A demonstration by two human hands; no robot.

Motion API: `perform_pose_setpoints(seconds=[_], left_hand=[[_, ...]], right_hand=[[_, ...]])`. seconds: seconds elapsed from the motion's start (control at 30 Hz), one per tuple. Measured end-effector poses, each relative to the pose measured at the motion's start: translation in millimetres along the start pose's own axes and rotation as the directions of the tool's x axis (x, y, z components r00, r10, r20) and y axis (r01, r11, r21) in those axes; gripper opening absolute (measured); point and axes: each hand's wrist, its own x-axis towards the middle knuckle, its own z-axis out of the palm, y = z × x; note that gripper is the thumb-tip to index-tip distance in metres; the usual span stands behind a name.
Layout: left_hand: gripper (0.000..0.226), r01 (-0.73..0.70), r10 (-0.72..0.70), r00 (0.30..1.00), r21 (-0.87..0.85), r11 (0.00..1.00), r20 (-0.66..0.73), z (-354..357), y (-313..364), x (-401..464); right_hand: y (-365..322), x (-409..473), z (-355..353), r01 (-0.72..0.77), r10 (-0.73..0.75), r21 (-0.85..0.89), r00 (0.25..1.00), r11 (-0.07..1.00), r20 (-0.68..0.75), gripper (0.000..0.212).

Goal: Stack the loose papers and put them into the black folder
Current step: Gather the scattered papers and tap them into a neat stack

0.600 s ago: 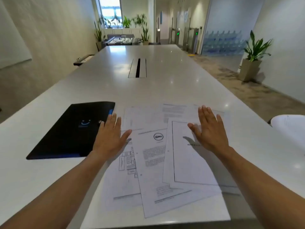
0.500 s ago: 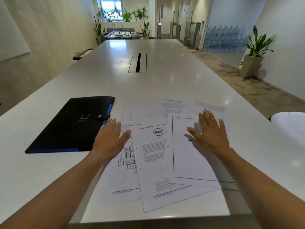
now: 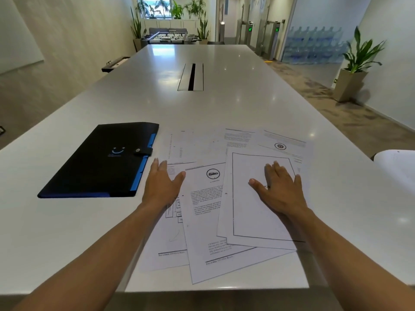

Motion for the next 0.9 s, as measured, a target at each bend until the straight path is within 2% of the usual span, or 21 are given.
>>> perform_pose_setpoints(seconds=[0.13, 0.23, 0.37, 0.47, 0.57, 0.63, 0.73, 0.8, 0.9], left_hand=[[0.071, 0.041, -0.055, 0.995, -0.167, 0.985, -0.082, 5.6, 10.3, 1.5], [0.066, 0.123, -0.181, 0.977, -0.390, 0.912, -0.114, 2.9, 12.8, 7.5], [0.064, 0.273, -0.345, 0.938, -0.555, 0.786, -0.028, -8.7, 14.2, 16.4], [0.060, 0.286, -0.319, 0.947, -0.535, 0.795, 0.032, -11.8, 13.1, 13.9], [0.061, 0.275, -0.283, 0.957, -0.477, 0.835, 0.055, -11.9, 14.5, 7.7], [0.064, 0.212, -0.230, 0.973, -0.404, 0.890, 0.003, -12.1, 15.4, 5.1], [0.070, 0.086, -0.113, 0.991, -0.300, 0.950, -0.074, -10.4, 18.3, 2.8], [0.071, 0.053, -0.095, 0.990, -0.344, 0.938, -0.108, -9.6, 20.5, 3.8], [0.065, 0.075, -0.134, 0.986, -0.455, 0.888, -0.100, -9.5, 21.2, 7.3]], right_hand=[[-13.2, 1.0, 3.4, 0.025, -0.025, 0.010, 1.000, 1.000, -0.003, 0.091], [-14.9, 0.6, 5.9, 0.027, -0.027, 0.000, 0.999, 1.000, -0.020, 0.093], [-14.0, -0.2, 7.6, 0.021, -0.021, 0.004, 0.999, 1.000, -0.042, 0.094], [-14.3, -1.6, 8.0, 0.002, 0.000, 0.031, 0.998, 1.000, -0.066, 0.093], [-13.7, -2.0, 7.1, -0.092, 0.100, 0.070, 0.988, 0.993, -0.119, 0.088], [-13.3, -1.4, 5.9, -0.154, 0.164, 0.090, 0.980, 0.984, -0.113, 0.084], [-14.1, -0.8, 5.3, -0.168, 0.175, 0.084, 0.981, 0.982, -0.085, 0.082], [-15.6, -0.6, 5.3, -0.162, 0.169, 0.086, 0.982, 0.983, -0.082, 0.081], [-19.7, 0.4, 4.8, -0.155, 0.166, 0.118, 0.983, 0.981, -0.083, 0.080]])
